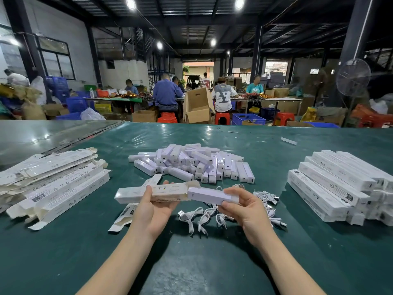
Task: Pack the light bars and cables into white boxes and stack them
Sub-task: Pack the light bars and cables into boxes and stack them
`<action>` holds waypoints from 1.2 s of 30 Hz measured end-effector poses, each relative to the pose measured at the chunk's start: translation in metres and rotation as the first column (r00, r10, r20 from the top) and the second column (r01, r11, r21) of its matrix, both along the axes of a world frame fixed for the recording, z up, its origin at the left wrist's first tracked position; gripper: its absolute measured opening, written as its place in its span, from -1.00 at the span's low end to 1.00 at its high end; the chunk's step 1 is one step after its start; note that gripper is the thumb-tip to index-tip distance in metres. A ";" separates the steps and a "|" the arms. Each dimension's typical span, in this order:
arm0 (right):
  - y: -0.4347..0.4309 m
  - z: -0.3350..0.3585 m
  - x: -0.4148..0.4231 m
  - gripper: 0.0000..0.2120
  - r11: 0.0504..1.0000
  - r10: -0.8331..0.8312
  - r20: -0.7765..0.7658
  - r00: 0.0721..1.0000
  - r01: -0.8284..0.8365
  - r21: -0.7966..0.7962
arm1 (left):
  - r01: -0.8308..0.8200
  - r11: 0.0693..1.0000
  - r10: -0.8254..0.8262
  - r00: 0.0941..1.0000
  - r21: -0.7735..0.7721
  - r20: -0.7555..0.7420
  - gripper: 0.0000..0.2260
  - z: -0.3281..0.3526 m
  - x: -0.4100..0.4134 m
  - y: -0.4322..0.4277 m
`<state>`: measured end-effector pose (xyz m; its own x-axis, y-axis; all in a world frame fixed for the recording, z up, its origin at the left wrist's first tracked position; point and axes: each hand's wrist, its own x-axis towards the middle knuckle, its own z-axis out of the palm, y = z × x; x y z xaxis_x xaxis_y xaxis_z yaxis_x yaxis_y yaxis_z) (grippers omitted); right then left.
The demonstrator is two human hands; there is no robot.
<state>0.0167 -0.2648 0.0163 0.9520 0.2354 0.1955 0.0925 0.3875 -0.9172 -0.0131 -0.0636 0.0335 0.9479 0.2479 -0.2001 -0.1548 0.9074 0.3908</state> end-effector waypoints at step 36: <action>0.003 0.011 -0.006 -0.61 0.918 -0.114 0.201 0.973 0.180 -0.352 | -0.104 0.961 0.120 0.992 0.256 -0.048 -0.70 -0.011 0.007 0.008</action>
